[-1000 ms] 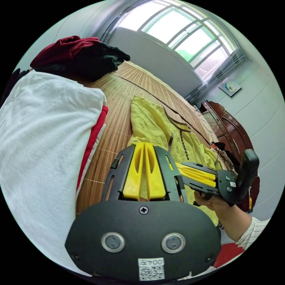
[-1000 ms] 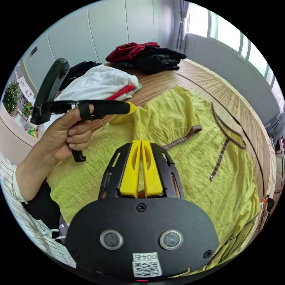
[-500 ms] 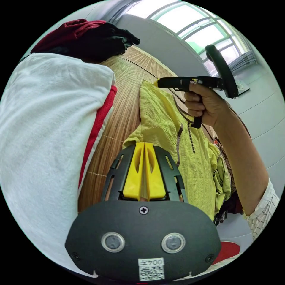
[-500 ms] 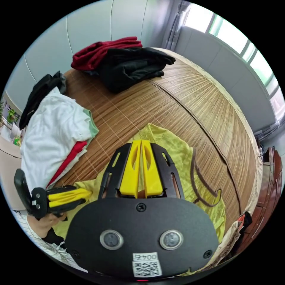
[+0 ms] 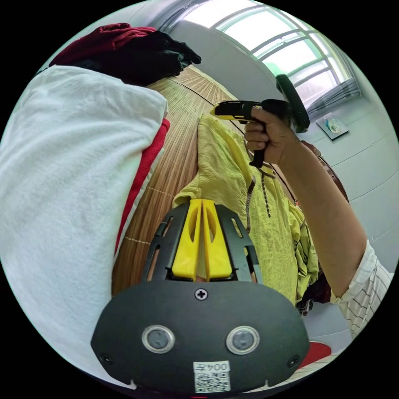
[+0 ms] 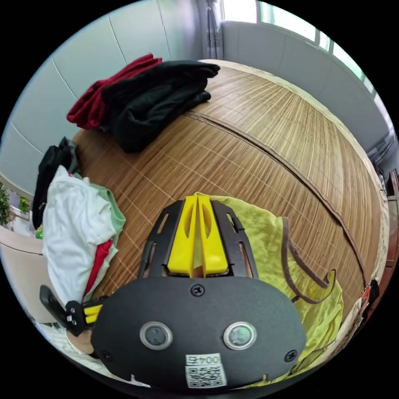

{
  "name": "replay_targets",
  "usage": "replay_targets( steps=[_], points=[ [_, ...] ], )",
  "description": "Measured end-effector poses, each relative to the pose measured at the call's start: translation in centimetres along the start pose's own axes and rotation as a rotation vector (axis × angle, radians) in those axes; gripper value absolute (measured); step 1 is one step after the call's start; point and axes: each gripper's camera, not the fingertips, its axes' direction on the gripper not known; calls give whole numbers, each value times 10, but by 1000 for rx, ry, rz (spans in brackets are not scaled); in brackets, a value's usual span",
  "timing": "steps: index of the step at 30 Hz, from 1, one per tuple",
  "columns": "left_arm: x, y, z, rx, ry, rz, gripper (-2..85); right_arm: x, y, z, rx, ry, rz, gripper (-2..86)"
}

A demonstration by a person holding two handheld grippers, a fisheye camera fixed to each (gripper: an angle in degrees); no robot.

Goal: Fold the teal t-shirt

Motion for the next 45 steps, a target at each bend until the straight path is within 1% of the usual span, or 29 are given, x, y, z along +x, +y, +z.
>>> replay_targets(
  steps=[3, 5, 6, 8, 10, 12, 15, 17, 19, 22, 26, 30, 33, 34, 36, 37, 41, 45],
  points=[
    [0, -2, -4, 4, 4, -8, 1, 3, 31, -13, -6, -77, -50, 0],
    [2, -4, -7, 8, -1, -9, 1, -4, 51, -4, -38, -81, -104, 10],
    [2, -4, -8, 8, -2, -10, 1, -12, 61, 6, -58, -55, -148, 22],
    [2, -5, -11, 11, -2, -16, 1, -21, 67, 26, -53, 63, -181, 31],
    [2, -6, -14, 16, -3, -21, 1, -18, 58, 34, 2, 88, -152, 37],
    [2, -7, -16, 17, -5, -24, 2, -10, 43, 38, 13, 85, -128, 38],
    [0, -9, -20, 17, 14, -34, 2, 4, 27, 40, -49, 14, -130, 35],
    [-4, -11, -26, 24, 43, -42, 2, 16, 30, 20, -36, -23, -140, 35],
    [-5, -12, -32, 40, 57, -43, 3, 45, 45, -12, 28, -57, -106, 41],
    [-6, -12, -40, 62, 101, -38, 3, 79, 57, -25, 47, -75, -62, 58],
    [-4, -10, -44, 63, 100, -32, 3, 84, 50, -16, 16, -100, -104, 70],
    [-12, -12, -43, 59, 105, -69, 3, 69, 23, -7, 6, -73, -165, 78],
    [-16, -14, -43, 53, 95, -85, 3, 61, 9, 5, -72, -14, -226, 72],
    [-17, -14, -44, 59, 96, -92, 3, 62, 6, 8, -111, -44, -244, 56],
    [-19, -13, -46, 71, 92, -104, 3, 65, 3, 5, -131, -86, -246, 24],
    [-20, -13, -47, 77, 90, -109, 3, 66, 2, 0, -118, -89, -250, 8],
    [-25, -10, -52, 107, 75, -146, 3, 64, -9, -16, -78, -70, -273, -1],
    [-29, -7, -51, 119, 72, -177, 3, 74, -26, -22, -68, -99, -195, 11]
  ],
)
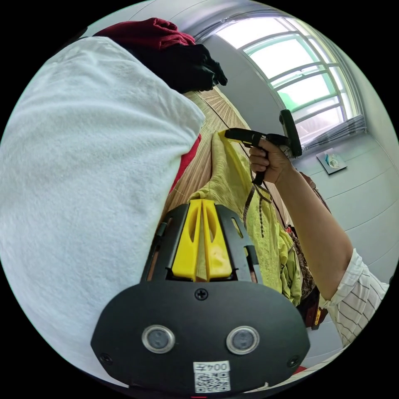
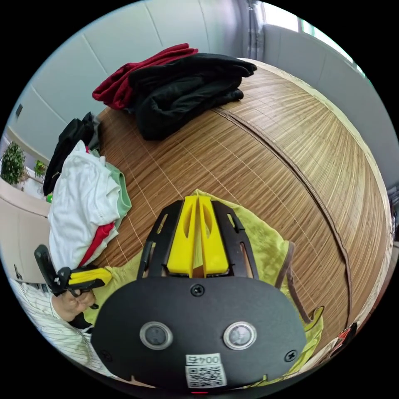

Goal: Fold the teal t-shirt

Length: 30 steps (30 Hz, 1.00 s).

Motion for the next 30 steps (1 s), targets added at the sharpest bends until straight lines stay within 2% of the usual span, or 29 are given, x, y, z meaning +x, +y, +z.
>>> replay_targets(
  steps=[5, 9, 12, 15, 18, 21, 23, 25, 27, 30],
  points=[
    [-1, 2, 2, 0, 0, -4, 3, 10, -2, -20, -38, -12, 33, 33],
    [-1, 4, 4, -1, -3, -5, 3, 38, 13, -89, 109, 12, 164, 38],
    [0, 5, 5, -4, -7, 0, 3, 47, 48, -143, 213, -52, 206, 8],
    [6, 8, 5, 7, -35, 22, 3, 31, 92, -172, 167, -189, 93, -2],
    [15, 11, 4, 19, -65, 58, 3, 28, 129, -177, 89, -148, 85, -4],
    [24, 17, 4, 29, -81, 88, 3, 56, 145, -176, 43, -154, 207, -7],
    [26, 21, 5, 28, -81, 99, 3, 74, 154, -190, 90, -160, 306, -7],
    [25, 24, 8, 15, -76, 97, 3, 87, 175, -230, 243, -178, 427, -7],
    [19, 26, 11, 2, -52, 76, 3, 83, 188, -256, 310, -232, 406, -7],
    [14, 29, 13, -7, -49, 72, 3, 55, 195, -276, 267, -263, 292, -7]
  ],
)
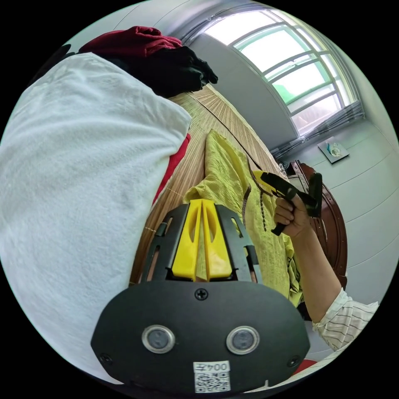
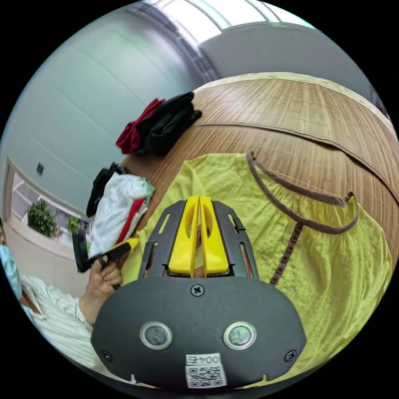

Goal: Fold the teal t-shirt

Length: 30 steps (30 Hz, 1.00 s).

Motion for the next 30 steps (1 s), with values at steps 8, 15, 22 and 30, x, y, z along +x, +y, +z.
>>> replay_targets(
  steps=[8, 15, 22, 30],
  points=[
    [0, 11, 14, -34, -45, 28, 3, 7, 9, -50, 78, -21, 220, -7],
    [12, 20, 9, 27, -108, 98, 2, -32, 29, -89, 40, 44, 210, -7],
    [34, 37, 16, 88, -13, 259, 2, -92, 46, -158, 97, 130, 156, -4],
    [22, 43, 38, 57, 59, 294, 2, -36, 192, -388, 481, 338, 523, 50]
  ],
)
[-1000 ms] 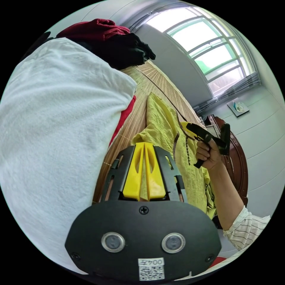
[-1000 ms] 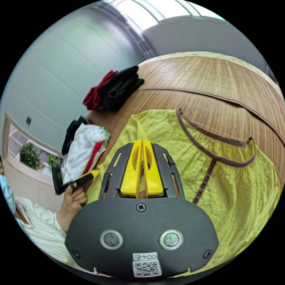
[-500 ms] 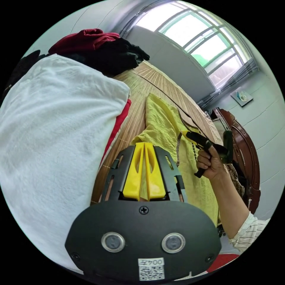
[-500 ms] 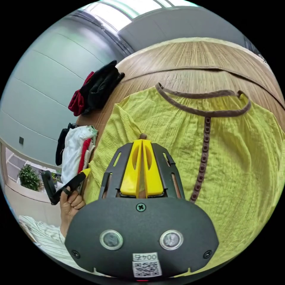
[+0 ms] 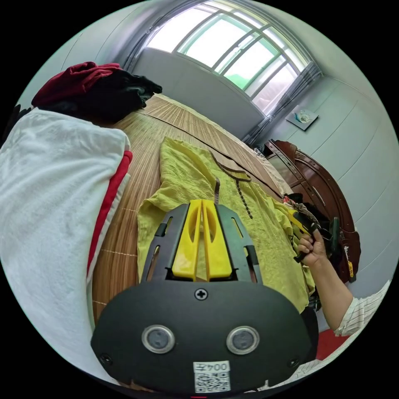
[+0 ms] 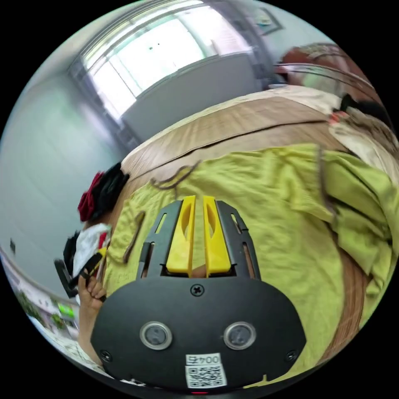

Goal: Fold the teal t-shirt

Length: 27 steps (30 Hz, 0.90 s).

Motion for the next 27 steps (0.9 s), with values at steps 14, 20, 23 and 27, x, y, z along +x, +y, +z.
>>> replay_targets(
  steps=[14, 20, 23, 27],
  points=[
    [-50, 6, 49, -87, -7, -95, 2, 191, 42, -100, 85, -380, 847, 103],
    [-67, 8, 70, -109, -15, -82, 2, 134, 23, -93, 44, -231, 829, 31],
    [-81, 11, 79, -109, -1, -101, 2, 62, 5, -105, 72, -65, 605, 12],
    [-95, 15, 90, -109, 1, -105, 2, -102, -15, -91, 6, 324, -40, 2]
  ],
)
